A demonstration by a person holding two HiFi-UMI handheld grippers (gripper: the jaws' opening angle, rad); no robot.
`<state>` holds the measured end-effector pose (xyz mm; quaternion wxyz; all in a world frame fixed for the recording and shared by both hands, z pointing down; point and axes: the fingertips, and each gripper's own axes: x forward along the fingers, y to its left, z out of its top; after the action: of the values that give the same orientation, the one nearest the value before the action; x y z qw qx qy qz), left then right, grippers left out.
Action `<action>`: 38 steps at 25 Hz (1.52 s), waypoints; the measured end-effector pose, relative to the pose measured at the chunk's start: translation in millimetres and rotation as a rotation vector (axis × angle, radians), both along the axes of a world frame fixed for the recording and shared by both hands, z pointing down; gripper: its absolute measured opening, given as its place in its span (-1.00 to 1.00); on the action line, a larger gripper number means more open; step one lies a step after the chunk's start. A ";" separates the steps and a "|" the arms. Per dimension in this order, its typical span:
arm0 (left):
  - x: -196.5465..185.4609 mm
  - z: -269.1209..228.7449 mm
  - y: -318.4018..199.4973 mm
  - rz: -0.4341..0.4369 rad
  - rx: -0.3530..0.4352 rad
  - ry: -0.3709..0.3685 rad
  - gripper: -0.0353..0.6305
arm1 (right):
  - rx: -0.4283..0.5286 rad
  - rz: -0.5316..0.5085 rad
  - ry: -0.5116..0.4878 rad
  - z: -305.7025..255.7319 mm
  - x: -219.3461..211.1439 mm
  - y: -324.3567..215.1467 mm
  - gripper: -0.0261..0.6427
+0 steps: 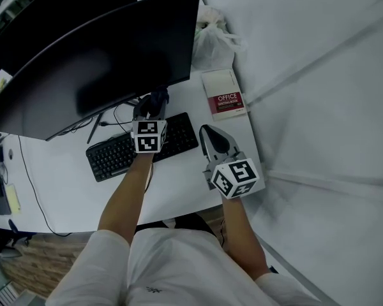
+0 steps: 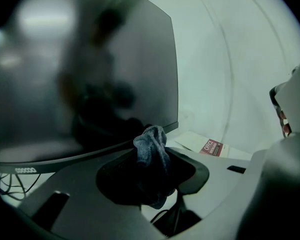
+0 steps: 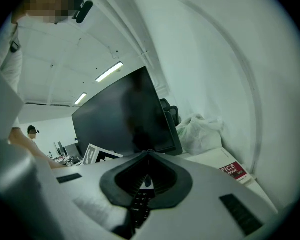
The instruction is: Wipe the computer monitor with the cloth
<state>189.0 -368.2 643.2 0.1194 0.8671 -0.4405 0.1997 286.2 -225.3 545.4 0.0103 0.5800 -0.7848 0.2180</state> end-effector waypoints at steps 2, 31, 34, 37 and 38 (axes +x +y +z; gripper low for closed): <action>-11.9 -1.1 1.0 -0.016 -0.006 0.009 -0.43 | 0.007 -0.021 -0.001 -2.6 -12.2 -2.1 -0.86; -219.7 12.7 9.6 -0.230 -0.088 0.010 -0.43 | 0.003 -0.237 0.028 -12.8 -180.6 -19.6 -0.86; -241.1 12.3 10.6 -0.254 -0.087 0.012 -0.43 | 0.003 -0.273 0.031 -13.1 -203.4 -20.7 -0.86; -263.7 12.1 12.8 -0.277 -0.091 0.011 -0.43 | 0.005 -0.298 0.028 -15.7 -224.9 -21.8 -0.86; -271.1 12.0 13.3 -0.285 -0.091 0.012 -0.43 | 0.005 -0.306 0.027 -16.2 -231.5 -22.3 -0.86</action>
<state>-82.0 -354.9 655.2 0.1883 0.7907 -0.5487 0.1955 54.7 -247.6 529.2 0.0522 0.4567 -0.8643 0.2041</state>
